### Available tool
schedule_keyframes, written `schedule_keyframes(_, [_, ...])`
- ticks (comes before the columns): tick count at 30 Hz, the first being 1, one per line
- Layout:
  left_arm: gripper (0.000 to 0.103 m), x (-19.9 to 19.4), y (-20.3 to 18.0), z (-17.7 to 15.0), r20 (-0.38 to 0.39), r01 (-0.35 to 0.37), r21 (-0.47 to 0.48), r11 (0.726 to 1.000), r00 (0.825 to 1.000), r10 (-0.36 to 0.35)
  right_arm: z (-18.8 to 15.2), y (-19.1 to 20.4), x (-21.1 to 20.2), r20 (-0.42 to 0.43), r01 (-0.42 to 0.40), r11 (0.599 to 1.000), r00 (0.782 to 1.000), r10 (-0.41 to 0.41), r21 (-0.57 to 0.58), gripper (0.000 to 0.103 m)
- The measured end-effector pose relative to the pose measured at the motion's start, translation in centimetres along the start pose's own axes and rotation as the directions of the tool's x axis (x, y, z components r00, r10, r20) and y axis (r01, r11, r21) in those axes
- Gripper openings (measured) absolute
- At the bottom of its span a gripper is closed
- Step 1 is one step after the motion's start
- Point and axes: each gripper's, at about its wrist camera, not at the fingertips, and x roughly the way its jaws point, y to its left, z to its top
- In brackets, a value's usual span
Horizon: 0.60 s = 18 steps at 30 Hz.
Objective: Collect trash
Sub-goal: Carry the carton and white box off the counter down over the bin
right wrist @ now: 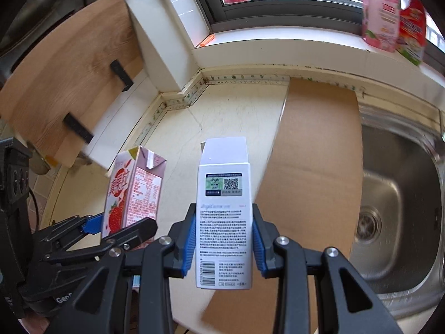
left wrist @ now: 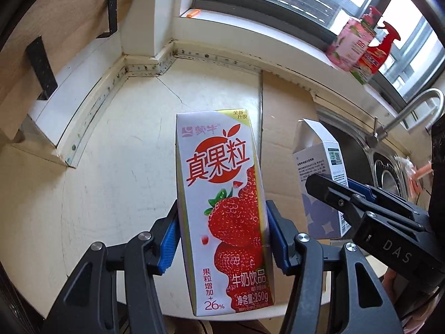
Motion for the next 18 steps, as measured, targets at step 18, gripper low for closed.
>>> schedule_keyframes(18, [0.055,-8.0,2.0,-16.7,-0.064,0.152,0.134,0.979,0.987,-0.145,-17.9,5.6,-8.7,0.012,0.104,0.987,0.994,-0.106,0.125,0.035])
